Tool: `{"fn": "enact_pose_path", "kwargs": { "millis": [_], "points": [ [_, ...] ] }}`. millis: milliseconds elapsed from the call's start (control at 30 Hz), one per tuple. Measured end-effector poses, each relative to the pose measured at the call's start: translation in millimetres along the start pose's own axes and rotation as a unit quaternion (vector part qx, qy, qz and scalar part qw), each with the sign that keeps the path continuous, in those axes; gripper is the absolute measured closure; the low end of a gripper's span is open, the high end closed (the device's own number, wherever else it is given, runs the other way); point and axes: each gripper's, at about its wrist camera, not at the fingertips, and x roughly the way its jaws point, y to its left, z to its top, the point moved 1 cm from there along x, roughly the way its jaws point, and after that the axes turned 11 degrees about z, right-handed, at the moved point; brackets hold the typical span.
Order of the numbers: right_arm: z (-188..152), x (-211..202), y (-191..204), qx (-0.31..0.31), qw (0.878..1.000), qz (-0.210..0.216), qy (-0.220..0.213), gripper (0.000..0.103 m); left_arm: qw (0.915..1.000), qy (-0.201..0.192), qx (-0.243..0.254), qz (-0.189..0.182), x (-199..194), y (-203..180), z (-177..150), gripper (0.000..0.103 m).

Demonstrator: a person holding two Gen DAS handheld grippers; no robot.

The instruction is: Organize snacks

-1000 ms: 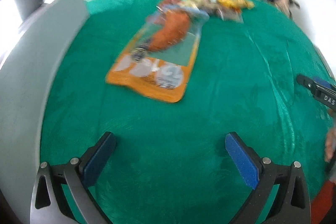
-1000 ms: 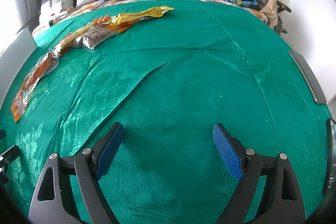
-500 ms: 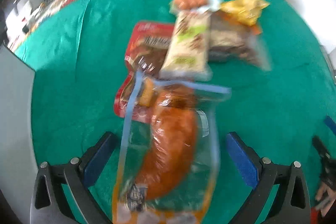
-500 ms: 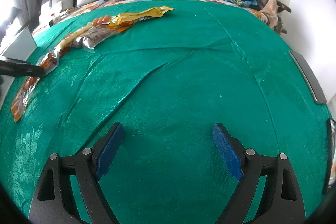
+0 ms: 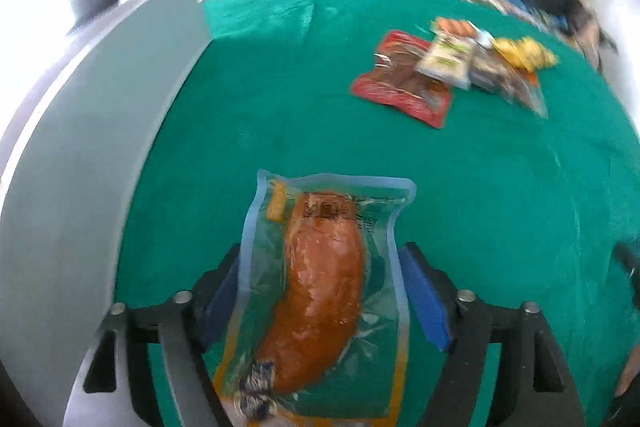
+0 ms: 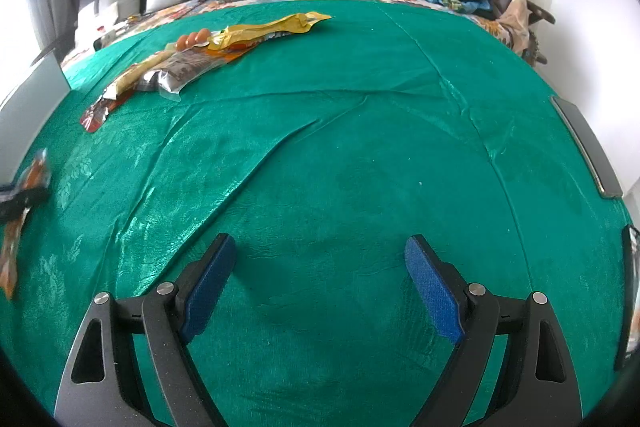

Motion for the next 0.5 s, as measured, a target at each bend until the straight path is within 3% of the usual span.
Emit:
{"fn": "enact_pose_path", "kwargs": {
  "millis": [67,133,200,500],
  "points": [
    [0.1,0.1,0.1,0.0,1.0,0.0,0.0,0.014,0.9998,-0.009,-0.015,-0.009,5.1,5.0,1.3,0.008],
    [0.0,0.0,0.0,0.0,1.0,0.0,0.0,0.014,0.9998,-0.02,0.005,0.003,11.6,1.6,0.9,0.0],
    [0.0,-0.1,0.0,0.0,1.0,0.0,0.0,0.014,0.9988,-0.048,0.005,-0.005,11.3,2.6,-0.9,0.0],
    [0.1,0.0,0.0,0.0,1.0,0.0,0.0,0.014,0.9986,-0.051,0.005,-0.008,11.1,3.5,-3.5,0.0]
  ]
}}
